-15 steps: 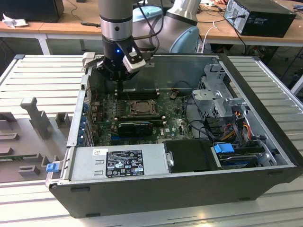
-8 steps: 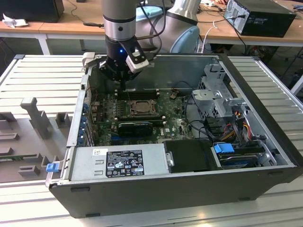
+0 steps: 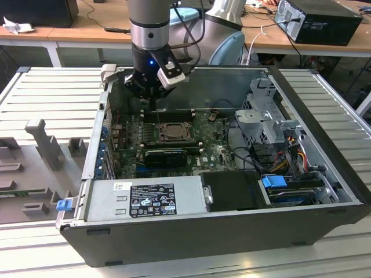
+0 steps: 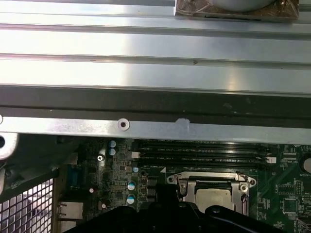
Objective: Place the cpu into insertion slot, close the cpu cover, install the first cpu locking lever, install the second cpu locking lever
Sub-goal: 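Install the first cpu locking lever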
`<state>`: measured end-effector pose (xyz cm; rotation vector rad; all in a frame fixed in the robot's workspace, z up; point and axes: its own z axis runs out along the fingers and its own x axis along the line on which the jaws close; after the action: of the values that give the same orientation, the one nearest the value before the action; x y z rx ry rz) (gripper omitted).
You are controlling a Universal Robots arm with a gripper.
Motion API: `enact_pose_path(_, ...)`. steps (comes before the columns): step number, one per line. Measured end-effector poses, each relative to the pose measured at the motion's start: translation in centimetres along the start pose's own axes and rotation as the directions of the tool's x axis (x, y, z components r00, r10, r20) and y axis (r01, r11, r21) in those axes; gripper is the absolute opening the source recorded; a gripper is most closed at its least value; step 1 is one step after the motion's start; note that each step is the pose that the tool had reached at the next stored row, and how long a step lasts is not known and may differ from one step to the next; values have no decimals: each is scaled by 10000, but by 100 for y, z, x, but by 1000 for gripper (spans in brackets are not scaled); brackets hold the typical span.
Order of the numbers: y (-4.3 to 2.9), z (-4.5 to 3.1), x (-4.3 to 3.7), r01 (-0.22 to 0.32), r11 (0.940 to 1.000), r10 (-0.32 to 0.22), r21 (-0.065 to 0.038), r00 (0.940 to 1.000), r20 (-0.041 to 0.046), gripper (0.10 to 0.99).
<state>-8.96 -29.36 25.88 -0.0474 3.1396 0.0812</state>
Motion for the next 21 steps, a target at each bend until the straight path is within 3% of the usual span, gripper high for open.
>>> enact_pose_path(21, -5, 0, -153, 0, 10000, 0, 0, 10000, 0, 106)
